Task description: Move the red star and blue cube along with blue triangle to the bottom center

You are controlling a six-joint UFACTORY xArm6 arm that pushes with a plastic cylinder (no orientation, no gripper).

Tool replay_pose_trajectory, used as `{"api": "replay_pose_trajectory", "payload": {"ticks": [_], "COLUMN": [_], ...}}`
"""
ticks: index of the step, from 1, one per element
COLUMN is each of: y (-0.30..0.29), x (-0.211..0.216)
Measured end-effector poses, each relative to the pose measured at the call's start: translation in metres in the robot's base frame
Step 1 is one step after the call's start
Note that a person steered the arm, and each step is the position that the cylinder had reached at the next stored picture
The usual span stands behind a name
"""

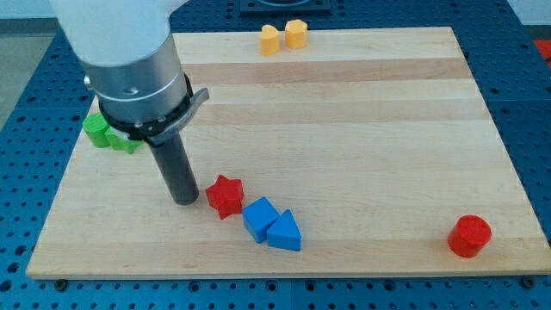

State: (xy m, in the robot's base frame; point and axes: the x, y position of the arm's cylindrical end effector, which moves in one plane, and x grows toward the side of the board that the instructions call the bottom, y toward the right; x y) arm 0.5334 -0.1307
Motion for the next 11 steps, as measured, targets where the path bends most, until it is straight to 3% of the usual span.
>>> {"api": "replay_pose_trajectory", "payload": {"ticks": [1,3,7,9,11], "y": [0.001,0.034,0.163,0.118,0.114], "x": [0.019,-0.007,-0.036,-0.036,-0.013]}}
